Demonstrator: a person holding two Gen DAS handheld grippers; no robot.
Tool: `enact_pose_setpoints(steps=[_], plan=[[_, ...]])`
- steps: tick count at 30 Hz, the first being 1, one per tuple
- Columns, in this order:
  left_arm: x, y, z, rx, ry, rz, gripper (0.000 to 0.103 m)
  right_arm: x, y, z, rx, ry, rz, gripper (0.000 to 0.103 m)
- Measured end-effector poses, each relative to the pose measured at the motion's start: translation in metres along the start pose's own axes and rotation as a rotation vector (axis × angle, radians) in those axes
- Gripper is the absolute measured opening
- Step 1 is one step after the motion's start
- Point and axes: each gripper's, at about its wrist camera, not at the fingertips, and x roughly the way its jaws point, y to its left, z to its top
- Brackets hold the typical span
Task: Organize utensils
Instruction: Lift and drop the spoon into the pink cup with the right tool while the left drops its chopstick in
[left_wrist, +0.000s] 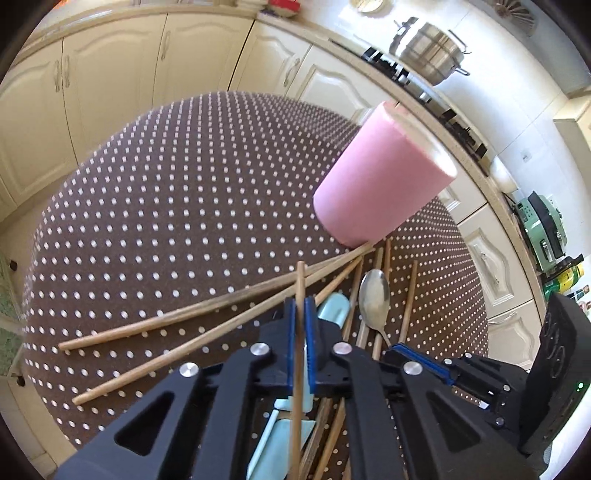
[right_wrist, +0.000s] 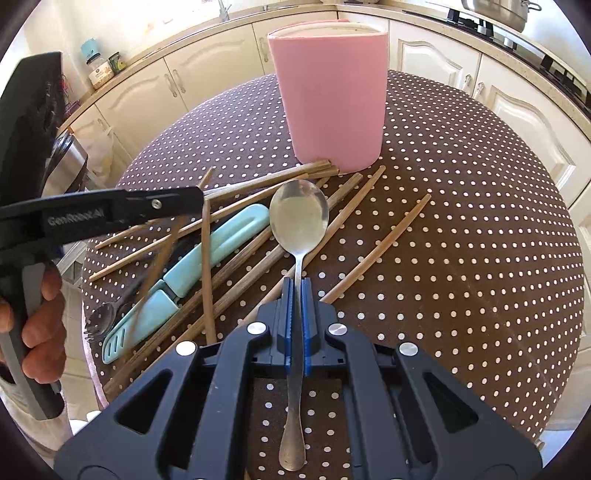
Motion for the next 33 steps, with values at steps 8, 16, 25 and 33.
enact_pose_setpoints(steps=[8, 16, 25, 33], plan=[[-0.033, -0.013, 0.005, 0.047, -0.097, -0.054, 0.005, -0.010, 0.000, 0.003, 0.023, -0.043, -0.004, 0.005], [-0.080, -0.040, 0.016, 0.156, -0.269, -0.140, 0.005, -0.048, -0.004, 0.006, 0.090, -0.246, 0.074, 0.004], [-0.116, -0.069, 0.028, 0.243, -0.412, -0.211, 0.005, -0.082, -0.012, 0.018, 0.131, -0.404, 0.102, 0.004], [-0.159, -0.101, 0.046, 0.326, -0.572, -0.236, 0.005, -0.116, -0.018, 0.037, 0.131, -0.501, 0.075, 0.004]])
